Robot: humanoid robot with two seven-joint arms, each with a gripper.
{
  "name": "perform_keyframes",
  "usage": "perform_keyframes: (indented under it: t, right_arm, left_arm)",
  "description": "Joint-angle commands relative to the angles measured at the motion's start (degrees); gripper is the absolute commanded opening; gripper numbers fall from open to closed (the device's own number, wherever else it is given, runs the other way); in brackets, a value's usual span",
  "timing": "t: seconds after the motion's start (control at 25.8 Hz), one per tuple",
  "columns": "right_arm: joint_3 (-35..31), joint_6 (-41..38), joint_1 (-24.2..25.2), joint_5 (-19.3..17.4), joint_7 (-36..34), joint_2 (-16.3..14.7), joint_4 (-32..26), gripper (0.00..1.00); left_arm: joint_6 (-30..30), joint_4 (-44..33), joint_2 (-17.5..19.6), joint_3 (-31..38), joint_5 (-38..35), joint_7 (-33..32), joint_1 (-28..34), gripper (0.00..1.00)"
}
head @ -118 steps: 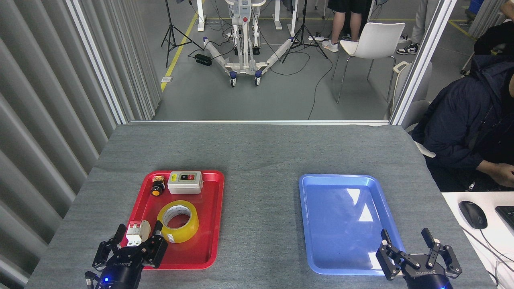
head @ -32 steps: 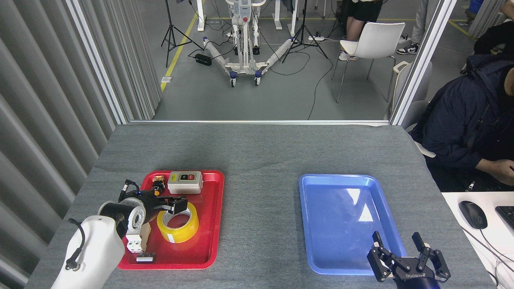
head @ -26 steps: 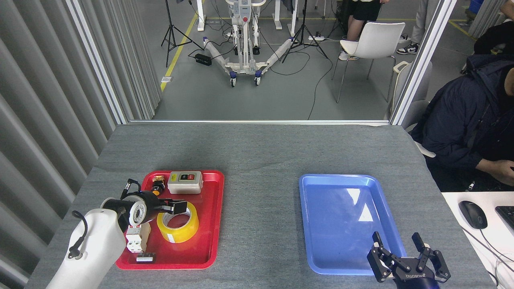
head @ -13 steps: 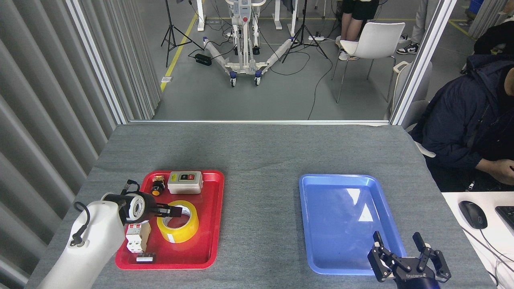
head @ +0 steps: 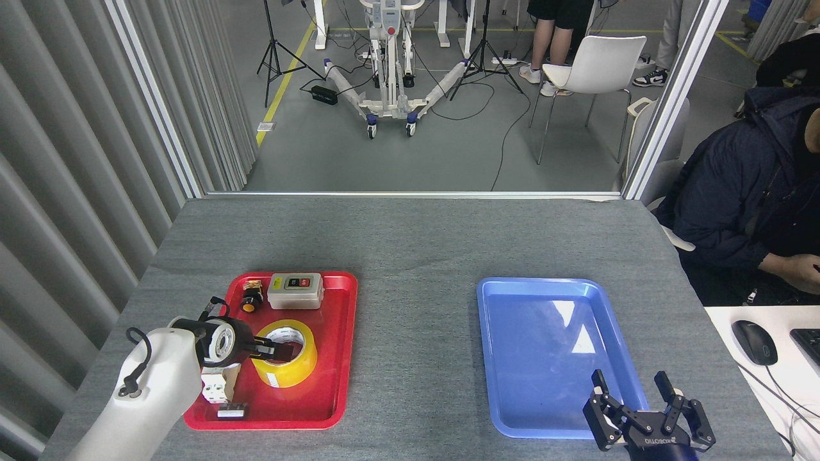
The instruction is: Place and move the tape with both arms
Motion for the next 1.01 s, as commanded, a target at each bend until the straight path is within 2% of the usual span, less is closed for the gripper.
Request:
perform_keyframes:
  t: [0.0,0.19,0.35,0.77,0.97]
  right_arm:
    - [0.01,0.22,-0.12,-0.12,0.03,-0.16,-0.01,1.0]
    - [0.18,0.31,0.23,-0.12,-0.06,-0.34,-0.01,1.0]
    - [0.18,0.13,0.49,-0.12,0.11,-0.34,-0.01,1.0]
    - [0.18,0.04,0.67,-0.12,0.11,0.01,0.26,1.0]
    - [0.18,-0.13,0.67,-0.12,0.03,0.28,0.26,1.0]
  left_arm:
    - [-0.65,0.38,-0.23,-0.1,0.0,0.45,-0.15,1.0]
    - [-1.62,1.96,-0.32,-0.36,0.0,5.9,-0.85,0.99]
    - [-3.11,3.54,-0.41,-0.71,0.0,10.21,-1.03,0.94]
    - [-5.93,6.09,-0.85,-1.24,-0.09,10.38,-1.55,0.92]
    - [-7.07,6.09,-0.85,-1.24,-0.09,10.47,-1.55,0.84]
